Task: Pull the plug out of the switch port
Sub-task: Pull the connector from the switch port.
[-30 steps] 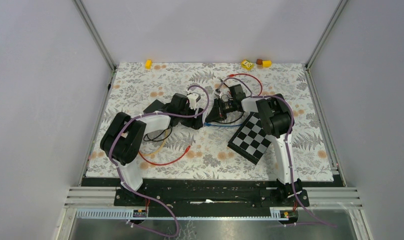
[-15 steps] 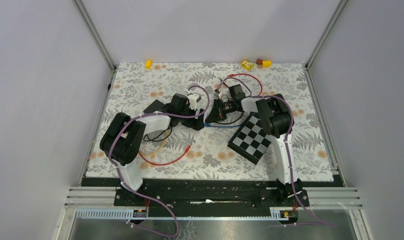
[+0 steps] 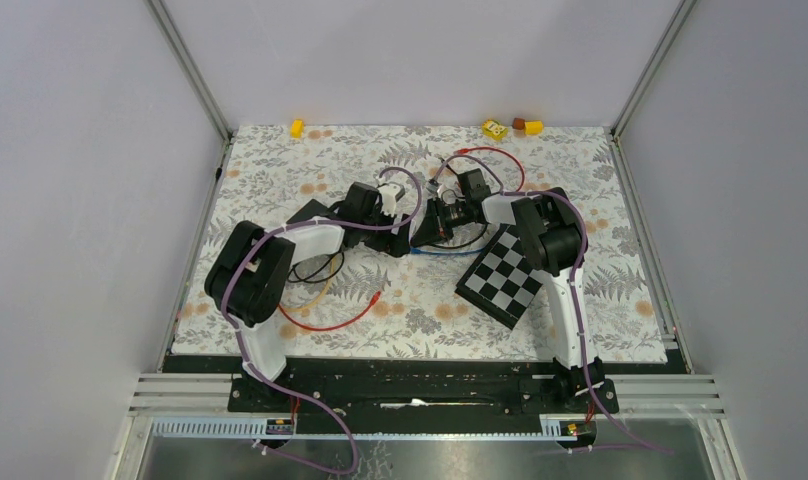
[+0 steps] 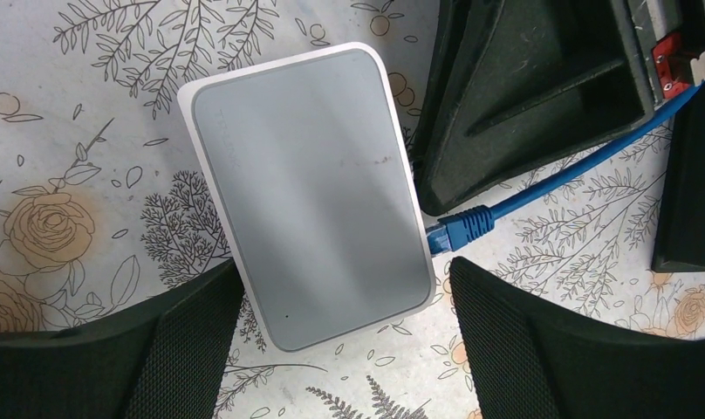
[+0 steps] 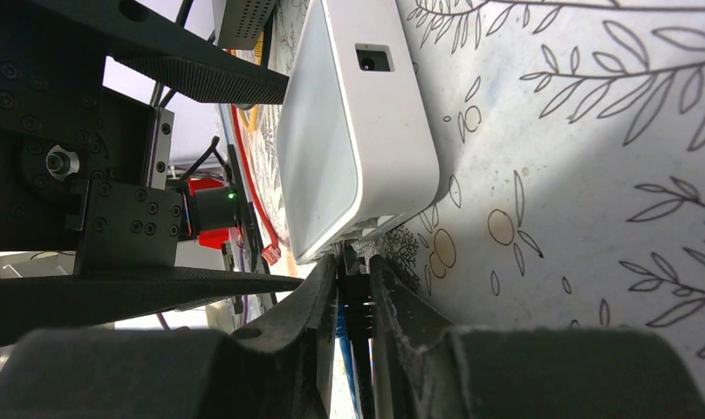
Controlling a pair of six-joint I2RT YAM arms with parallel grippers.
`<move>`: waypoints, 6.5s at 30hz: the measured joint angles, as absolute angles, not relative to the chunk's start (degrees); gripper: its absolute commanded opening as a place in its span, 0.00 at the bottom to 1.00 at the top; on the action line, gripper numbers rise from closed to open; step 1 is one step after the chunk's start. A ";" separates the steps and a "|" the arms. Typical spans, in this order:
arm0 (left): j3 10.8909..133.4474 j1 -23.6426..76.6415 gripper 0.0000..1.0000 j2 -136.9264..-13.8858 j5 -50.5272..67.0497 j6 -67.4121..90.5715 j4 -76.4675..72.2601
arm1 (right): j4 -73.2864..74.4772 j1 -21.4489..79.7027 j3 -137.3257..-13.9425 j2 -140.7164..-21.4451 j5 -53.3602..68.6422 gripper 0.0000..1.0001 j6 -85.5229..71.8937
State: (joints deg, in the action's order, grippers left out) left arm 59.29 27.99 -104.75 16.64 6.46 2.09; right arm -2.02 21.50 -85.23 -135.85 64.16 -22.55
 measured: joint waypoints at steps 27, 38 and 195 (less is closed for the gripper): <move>61.71 27.97 0.64 -107.11 14.72 8.51 1.26 | 3.18 21.56 -87.53 -136.18 64.14 0.00 -19.07; 59.86 27.94 0.56 -106.52 14.72 8.97 -1.52 | -4.71 21.69 -83.24 -135.57 64.97 0.00 -25.19; 53.74 25.17 0.00 -102.78 16.34 15.53 -7.01 | 10.04 23.64 -89.82 -134.78 62.04 0.00 -14.24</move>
